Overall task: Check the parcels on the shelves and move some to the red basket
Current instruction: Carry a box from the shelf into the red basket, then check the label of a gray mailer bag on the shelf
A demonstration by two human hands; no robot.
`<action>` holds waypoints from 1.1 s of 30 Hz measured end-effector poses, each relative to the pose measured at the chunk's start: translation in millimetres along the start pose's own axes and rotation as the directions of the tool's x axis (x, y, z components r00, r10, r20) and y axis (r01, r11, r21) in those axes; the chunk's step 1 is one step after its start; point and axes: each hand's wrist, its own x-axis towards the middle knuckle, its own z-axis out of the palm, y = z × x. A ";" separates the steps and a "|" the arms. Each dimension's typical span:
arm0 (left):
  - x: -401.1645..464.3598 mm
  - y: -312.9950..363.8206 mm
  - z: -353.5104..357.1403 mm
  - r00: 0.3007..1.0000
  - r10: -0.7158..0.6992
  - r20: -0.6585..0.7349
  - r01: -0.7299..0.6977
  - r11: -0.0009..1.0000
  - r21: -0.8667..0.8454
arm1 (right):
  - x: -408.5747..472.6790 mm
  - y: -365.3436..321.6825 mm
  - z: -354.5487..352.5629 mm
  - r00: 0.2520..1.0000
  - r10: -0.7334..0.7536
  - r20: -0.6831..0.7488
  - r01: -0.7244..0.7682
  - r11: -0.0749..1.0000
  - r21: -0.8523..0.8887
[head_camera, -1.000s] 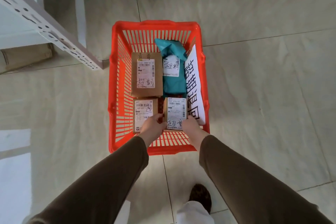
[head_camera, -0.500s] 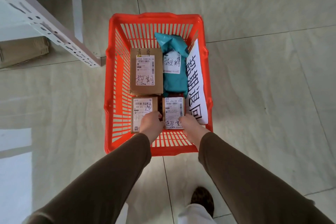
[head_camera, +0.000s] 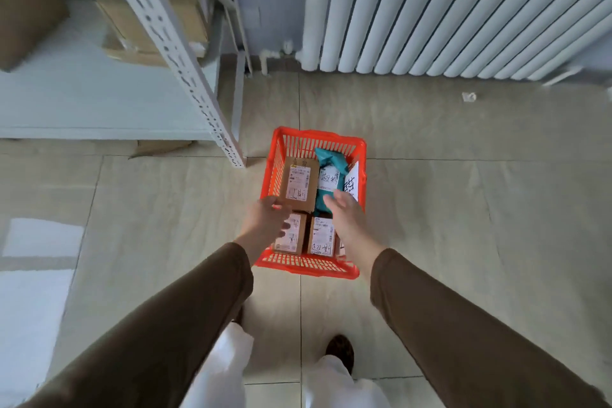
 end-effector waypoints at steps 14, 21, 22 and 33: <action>-281.8 151.0 -305.7 0.873 0.281 -0.397 -0.407 0.870 -0.279 | -241.0 -313.9 94.8 0.817 -0.509 0.272 0.552 0.827 -0.111; -335.1 125.4 -487.9 0.800 0.319 -0.508 -0.486 0.841 -0.237 | -328.4 -402.0 234.9 0.704 -0.585 0.402 0.674 0.728 -0.121; -341.3 122.5 -512.2 0.790 0.325 -0.520 -0.493 0.841 -0.223 | -338.0 -411.1 253.6 0.695 -0.597 0.401 0.684 0.721 -0.112; -345.0 96.8 -720.3 0.699 0.377 -0.608 -0.545 0.831 -0.112 | -384.9 -491.7 434.4 0.627 -0.650 0.429 0.723 0.691 -0.010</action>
